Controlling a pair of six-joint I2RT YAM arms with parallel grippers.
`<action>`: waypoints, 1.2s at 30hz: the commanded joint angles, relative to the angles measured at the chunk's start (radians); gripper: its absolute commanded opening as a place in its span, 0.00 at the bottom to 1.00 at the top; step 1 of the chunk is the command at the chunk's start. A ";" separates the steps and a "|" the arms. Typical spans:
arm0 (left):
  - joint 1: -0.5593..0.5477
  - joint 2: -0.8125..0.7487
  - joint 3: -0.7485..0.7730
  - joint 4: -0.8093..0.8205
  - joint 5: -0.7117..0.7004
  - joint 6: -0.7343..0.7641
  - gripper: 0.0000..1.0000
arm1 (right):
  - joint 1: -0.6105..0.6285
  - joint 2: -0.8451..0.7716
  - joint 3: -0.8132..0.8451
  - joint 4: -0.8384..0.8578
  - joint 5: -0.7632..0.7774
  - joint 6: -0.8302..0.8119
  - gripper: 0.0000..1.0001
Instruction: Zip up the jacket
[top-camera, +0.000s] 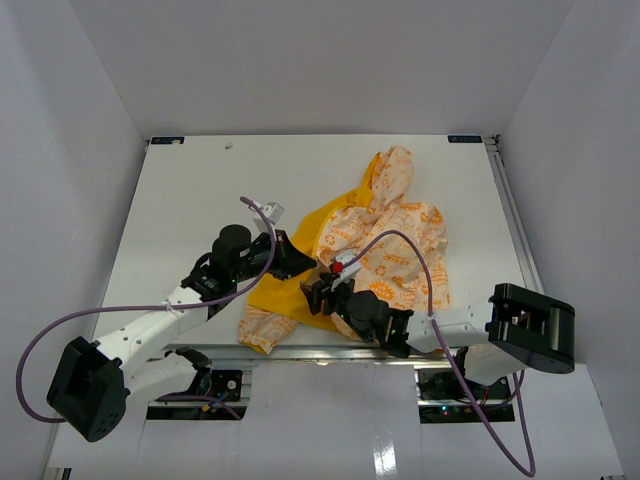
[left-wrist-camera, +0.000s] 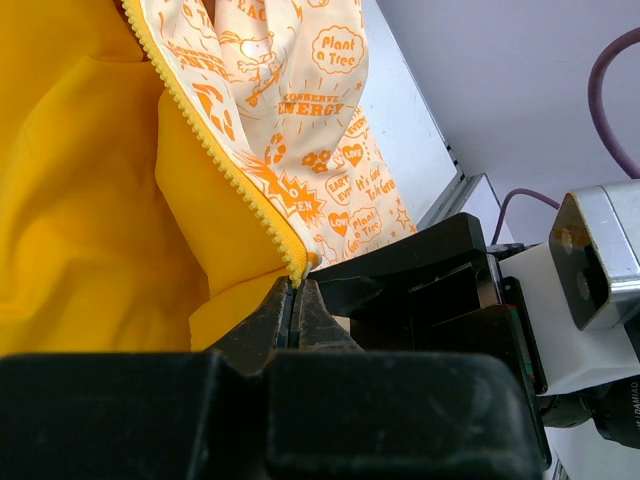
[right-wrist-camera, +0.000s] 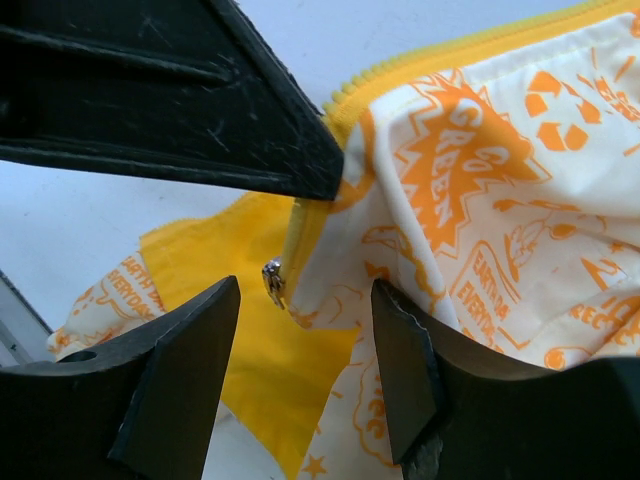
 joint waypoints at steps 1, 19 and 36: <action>-0.005 -0.022 -0.016 0.067 0.051 -0.042 0.00 | -0.008 0.020 -0.013 0.150 -0.032 -0.040 0.63; -0.005 -0.038 -0.046 0.144 0.120 -0.099 0.00 | -0.060 0.030 -0.147 0.433 -0.248 -0.129 0.50; -0.005 -0.038 -0.077 0.205 0.159 -0.136 0.00 | -0.063 0.072 -0.176 0.582 -0.297 -0.144 0.21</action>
